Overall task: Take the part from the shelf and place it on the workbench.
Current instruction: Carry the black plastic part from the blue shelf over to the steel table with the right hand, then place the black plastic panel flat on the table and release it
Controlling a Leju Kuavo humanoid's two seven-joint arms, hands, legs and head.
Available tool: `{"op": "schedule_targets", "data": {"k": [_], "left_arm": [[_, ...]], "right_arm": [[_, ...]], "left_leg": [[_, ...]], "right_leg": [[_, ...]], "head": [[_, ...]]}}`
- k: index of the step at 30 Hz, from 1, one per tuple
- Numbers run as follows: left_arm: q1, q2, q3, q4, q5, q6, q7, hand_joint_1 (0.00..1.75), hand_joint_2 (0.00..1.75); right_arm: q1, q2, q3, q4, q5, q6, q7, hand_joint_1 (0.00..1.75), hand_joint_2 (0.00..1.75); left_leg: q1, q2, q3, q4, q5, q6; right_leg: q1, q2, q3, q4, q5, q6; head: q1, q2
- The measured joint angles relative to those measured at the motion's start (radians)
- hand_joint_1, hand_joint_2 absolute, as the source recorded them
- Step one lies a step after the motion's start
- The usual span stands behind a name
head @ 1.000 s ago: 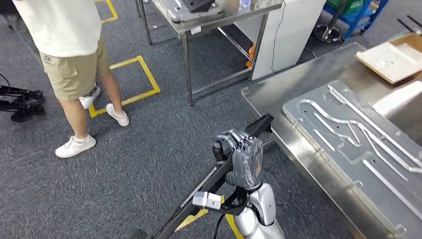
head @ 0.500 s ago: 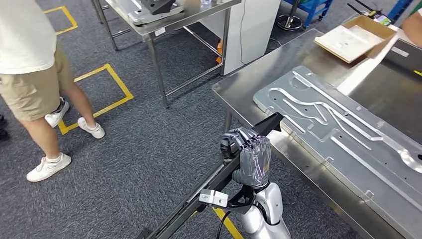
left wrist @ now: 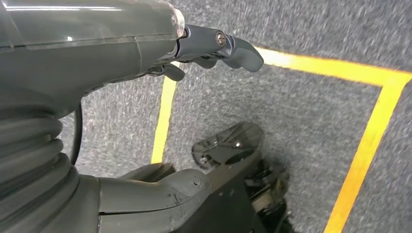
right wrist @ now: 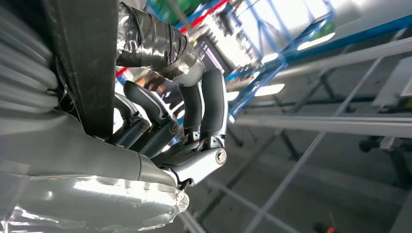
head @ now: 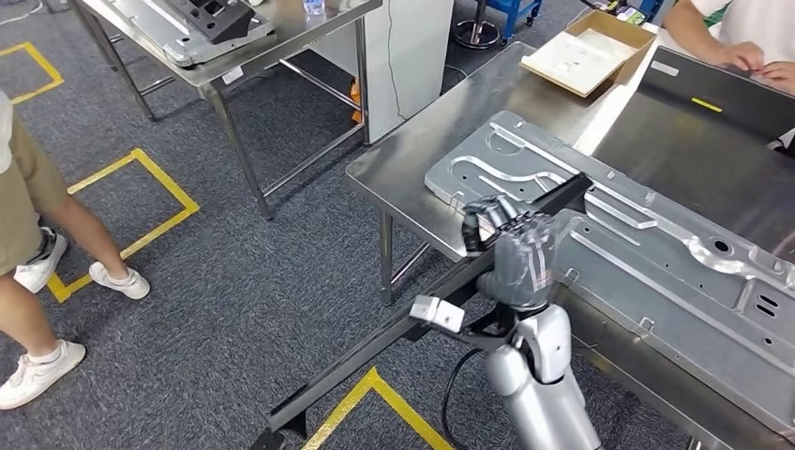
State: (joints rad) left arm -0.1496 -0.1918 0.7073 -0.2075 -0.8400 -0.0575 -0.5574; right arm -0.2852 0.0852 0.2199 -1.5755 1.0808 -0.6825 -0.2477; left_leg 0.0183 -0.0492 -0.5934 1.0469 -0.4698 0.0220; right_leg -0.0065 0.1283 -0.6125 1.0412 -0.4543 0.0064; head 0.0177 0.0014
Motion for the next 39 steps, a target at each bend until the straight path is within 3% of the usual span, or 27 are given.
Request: {"op": "schedule_targets", "data": {"k": [1, 3, 5, 6, 7, 8, 9, 11, 13, 14, 16, 18, 20, 22, 23, 25, 27, 29, 30, 31, 33, 35, 37, 38, 39], "left_arm": [[-0.001, -0.001, 0.000, 0.000, 0.000, -0.001, 0.001, 0.00, 1.75], [-0.002, -0.003, 0.000, 0.000, -0.001, -0.002, 0.001, 0.00, 1.75], [0.000, -0.005, 0.000, 0.000, 0.000, -0.002, 0.001, 0.00, 1.75], [0.001, -0.005, 0.000, 0.000, 0.000, -0.002, 0.002, 0.00, 1.75], [0.002, -0.005, 0.000, 0.000, 0.000, -0.002, 0.002, 0.00, 1.75], [0.003, -0.005, 0.000, 0.000, 0.000, -0.002, 0.002, 0.00, 1.75], [0.002, -0.005, 0.000, 0.000, 0.000, -0.002, 0.002, 0.00, 1.75], [0.001, -0.007, 0.000, 0.000, 0.000, -0.002, 0.002, 0.00, 1.75], [0.000, -0.008, 0.000, 0.000, 0.000, -0.002, 0.002, 0.00, 1.75], [-0.001, -0.008, 0.000, 0.000, 0.000, -0.002, 0.001, 0.00, 1.75], [-0.003, -0.009, 0.000, 0.000, -0.001, -0.002, 0.001, 0.00, 1.75], [-0.003, -0.009, 0.000, 0.000, -0.002, -0.002, 0.000, 0.00, 1.75], [-0.001, -0.009, 0.000, 0.000, -0.002, -0.002, -0.001, 0.00, 1.75], [0.003, -0.009, 0.000, 0.000, -0.002, -0.002, -0.002, 0.00, 1.75], [0.004, -0.009, 0.000, 0.000, 0.000, -0.002, -0.003, 0.00, 1.75], [0.002, -0.009, 0.000, 0.000, 0.004, -0.003, -0.006, 0.00, 1.75], [0.003, -0.007, 0.000, 0.000, 0.010, -0.006, -0.011, 0.00, 1.75], [0.004, -0.006, 0.001, 0.000, 0.016, -0.009, -0.016, 0.00, 1.75], [0.003, -0.006, 0.001, 0.000, 0.017, -0.010, -0.019, 0.00, 1.75], [0.002, -0.007, 0.002, 0.000, 0.019, -0.011, -0.021, 0.00, 1.75], [0.000, -0.008, 0.002, 0.000, 0.022, -0.012, -0.025, 0.00, 1.75], [0.000, -0.008, 0.003, 0.000, 0.025, -0.012, -0.029, 0.00, 1.75], [0.002, -0.007, 0.005, 0.000, 0.028, -0.010, -0.033, 0.00, 1.75], [0.003, -0.007, 0.006, 0.000, 0.029, -0.009, -0.034, 0.00, 1.75], [0.004, -0.007, 0.007, 0.000, 0.030, -0.007, -0.036, 0.00, 1.75]], "right_arm": [[-0.010, -0.020, -0.009, -0.002, 0.000, 0.000, 0.014, 1.75, 1.75], [-0.039, -0.065, -0.028, -0.001, -0.007, 0.000, 0.042, 1.75, 1.75], [-0.070, -0.107, -0.048, 0.004, -0.022, 0.000, 0.061, 1.75, 1.75], [-0.079, -0.123, -0.057, 0.008, -0.028, 0.000, 0.065, 1.75, 1.75], [-0.085, -0.138, -0.064, 0.011, -0.031, 0.000, 0.067, 1.75, 1.75], [-0.088, -0.150, -0.070, 0.015, -0.033, 0.000, 0.068, 1.75, 1.75], [-0.091, -0.161, -0.074, 0.018, -0.033, 0.000, 0.068, 1.75, 1.75], [-0.100, -0.177, -0.079, 0.024, -0.029, 0.000, 0.073, 1.75, 1.75], [-0.113, -0.191, -0.085, 0.033, -0.018, 0.000, 0.087, 1.75, 1.75], [-0.119, -0.201, -0.093, 0.042, -0.014, 0.000, 0.094, 1.75, 1.75], [-0.130, -0.232, -0.116, 0.069, -0.012, 0.000, 0.097, 1.75, 1.75], [-0.151, -0.265, -0.146, 0.108, -0.014, 0.000, 0.093, 1.75, 1.75], [-0.185, -0.297, -0.170, 0.158, -0.014, 0.005, 0.098, 1.75, 1.75], [-0.226, -0.335, -0.188, 0.224, -0.008, 0.021, 0.114, 1.75, 1.75], [-0.251, -0.358, -0.197, 0.264, -0.002, 0.032, 0.124, 1.75, 1.75], [-0.308, -0.405, -0.215, 0.344, 0.012, 0.053, 0.140, 1.75, 1.75], [-0.369, -0.449, -0.231, 0.423, 0.024, 0.068, 0.155, 1.75, 1.75], [-0.420, -0.485, -0.239, 0.497, 0.029, 0.079, 0.168, 1.75, 1.75], [-0.439, -0.505, -0.244, 0.534, 0.032, 0.082, 0.172, 1.75, 1.75], [-0.454, -0.526, -0.248, 0.564, 0.035, 0.082, 0.175, 1.75, 1.75], [-0.484, -0.563, -0.256, 0.617, 0.038, 0.084, 0.179, 1.75, 1.75], [-0.517, -0.584, -0.260, 0.666, 0.038, 0.090, 0.184, 1.75, 1.75], [-0.538, -0.598, -0.262, 0.715, 0.039, 0.098, 0.191, 1.75, 1.75], [-0.544, -0.606, -0.262, 0.737, 0.040, 0.101, 0.194, 1.75, 1.75], [-0.549, -0.616, -0.262, 0.756, 0.042, 0.104, 0.196, 1.75, 1.75]], "left_leg": [[0.001, 0.010, 0.001, -0.004, 0.003, 0.007], [0.004, 0.032, 0.002, -0.013, 0.009, 0.021], [0.001, 0.054, 0.002, -0.015, 0.008, 0.028], [0.001, 0.066, 0.002, -0.015, 0.007, 0.029], [0.000, 0.078, 0.002, -0.015, 0.006, 0.029], [0.000, 0.089, 0.004, -0.015, 0.003, 0.029], [0.000, 0.100, 0.007, -0.015, 0.001, 0.028], [-0.003, 0.122, 0.016, -0.014, -0.007, 0.023], [-0.008, 0.142, 0.022, -0.014, -0.013, 0.015], [-0.010, 0.153, 0.024, -0.015, -0.015, 0.011], [-0.011, 0.164, 0.031, -0.015, -0.022, 0.002], [-0.010, 0.125, 0.016, 0.027, -0.053, -0.006], [-0.007, 0.071, -0.041, 0.145, -0.111, -0.008], [-0.006, 0.056, -0.100, 0.254, -0.145, -0.010], [-0.006, 0.055, -0.110, 0.264, -0.133, -0.011], [-0.005, 0.042, -0.079, 0.171, -0.057, -0.008], [-0.001, -0.003, -0.032, 0.052, -0.001, -0.003], [-0.001, -0.029, -0.014, 0.010, 0.002, 0.000], [-0.002, -0.022, -0.012, 0.004, 0.002, 0.002], [-0.001, -0.014, -0.009, -0.002, 0.005, 0.008], [0.002, 0.005, 0.001, -0.021, 0.012, 0.019], [0.003, 0.026, 0.009, -0.030, 0.011, 0.026], [0.002, 0.045, 0.011, -0.020, 0.000, 0.028], [0.002, 0.051, 0.012, -0.010, -0.010, 0.027], [0.002, 0.057, 0.012, 0.004, -0.021, 0.025]], "right_leg": [[0.000, -0.006, -0.003, 0.003, -0.003, 0.005], [0.002, -0.055, -0.030, 0.058, -0.037, 0.016], [0.001, -0.109, -0.092, 0.185, -0.100, 0.026], [-0.001, -0.119, -0.123, 0.244, -0.121, 0.029], [-0.003, -0.122, -0.141, 0.277, -0.125, 0.031], [-0.004, -0.124, -0.139, 0.270, -0.109, 0.031], [-0.004, -0.129, -0.116, 0.224, -0.076, 0.029], [0.005, -0.173, -0.043, 0.079, -0.008, 0.018], [0.019, -0.211, -0.005, -0.005, 0.015, 0.004], [0.024, -0.213, -0.005, -0.011, 0.011, 0.000], [0.021, -0.189, -0.002, -0.019, 0.014, -0.009], [0.011, -0.165, 0.005, -0.030, 0.019, -0.021], [0.005, -0.140, 0.008, -0.033, 0.020, -0.030], [0.006, -0.112, 0.008, -0.030, 0.017, -0.033], [0.005, -0.096, 0.008, -0.027, 0.016, -0.032], [0.002, -0.069, 0.008, -0.017, 0.010, -0.025], [0.000, -0.046, 0.002, -0.004, 0.002, -0.014], [-0.004, -0.026, -0.008, 0.000, 0.002, -0.001], [-0.008, -0.017, -0.011, -0.002, 0.005, 0.007], [-0.011, -0.015, -0.012, -0.006, 0.006, 0.014], [-0.009, -0.051, -0.023, 0.014, -0.008, 0.026], [-0.008, -0.104, -0.073, 0.109, -0.053, 0.035], [-0.013, -0.121, -0.143, 0.233, -0.093, 0.043], [-0.017, -0.123, -0.162, 0.262, -0.091, 0.046], [-0.021, -0.125, -0.162, 0.255, -0.068, 0.049]], "head": [[0.000, 0.000], [0.002, 0.000], [0.004, 0.000], [0.004, 0.000], [0.004, 0.000], [0.004, 0.000], [0.004, 0.000], [0.004, 0.000], [0.004, 0.000], [0.003, 0.000], [0.003, 0.000], [0.003, 0.000], [0.002, 0.000], [0.002, 0.000], [0.002, 0.000], [0.002, 0.000], [0.002, 0.000], [0.002, 0.000], [0.002, 0.000], [0.002, 0.000], [0.005, 0.000], [0.007, 0.000], [0.007, 0.000], [0.007, 0.000], [0.007, 0.000]]}}
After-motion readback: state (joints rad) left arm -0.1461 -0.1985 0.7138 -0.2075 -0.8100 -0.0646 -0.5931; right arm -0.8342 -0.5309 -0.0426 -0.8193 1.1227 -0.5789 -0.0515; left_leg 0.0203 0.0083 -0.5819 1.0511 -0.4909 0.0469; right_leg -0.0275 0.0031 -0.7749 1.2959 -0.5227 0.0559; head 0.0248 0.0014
